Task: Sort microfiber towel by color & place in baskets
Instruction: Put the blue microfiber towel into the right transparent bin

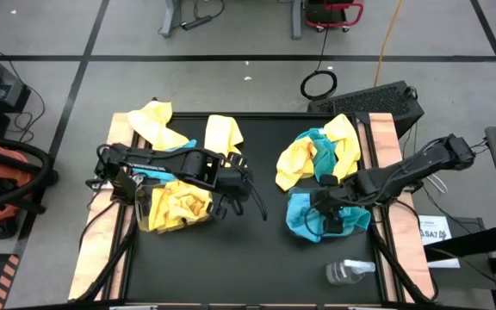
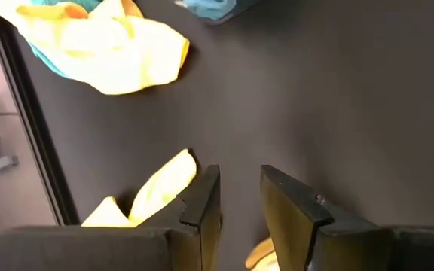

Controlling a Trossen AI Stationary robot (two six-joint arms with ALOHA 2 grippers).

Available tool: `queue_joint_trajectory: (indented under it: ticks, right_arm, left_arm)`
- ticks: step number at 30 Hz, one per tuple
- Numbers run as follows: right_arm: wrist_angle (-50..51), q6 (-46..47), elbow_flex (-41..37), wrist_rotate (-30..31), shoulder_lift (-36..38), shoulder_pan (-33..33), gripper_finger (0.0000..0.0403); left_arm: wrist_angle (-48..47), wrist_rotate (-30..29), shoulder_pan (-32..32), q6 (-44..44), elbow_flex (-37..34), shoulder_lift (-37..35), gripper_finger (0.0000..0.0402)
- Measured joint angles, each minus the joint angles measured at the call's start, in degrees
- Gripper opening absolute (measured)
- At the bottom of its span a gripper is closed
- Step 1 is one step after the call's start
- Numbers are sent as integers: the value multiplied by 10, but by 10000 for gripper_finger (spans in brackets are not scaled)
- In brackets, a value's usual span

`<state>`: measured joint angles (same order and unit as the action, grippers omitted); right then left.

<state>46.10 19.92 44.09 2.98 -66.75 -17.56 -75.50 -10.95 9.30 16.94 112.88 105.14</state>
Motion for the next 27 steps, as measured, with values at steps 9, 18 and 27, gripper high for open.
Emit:
queue_joint_trajectory:
  ticks: [9,18,27]
  right_arm:
    - [-94,0,-56,0,-61,1,0]
    - [-130,0,-68,-11,-112,1,0]
    - [-132,7,-69,-17,-101,1,27]
  left_arm:
    - [-15,0,10,-11,0,0,103]
    - [-16,0,10,-17,0,0,103]
    - [-20,0,15,-17,0,0,103]
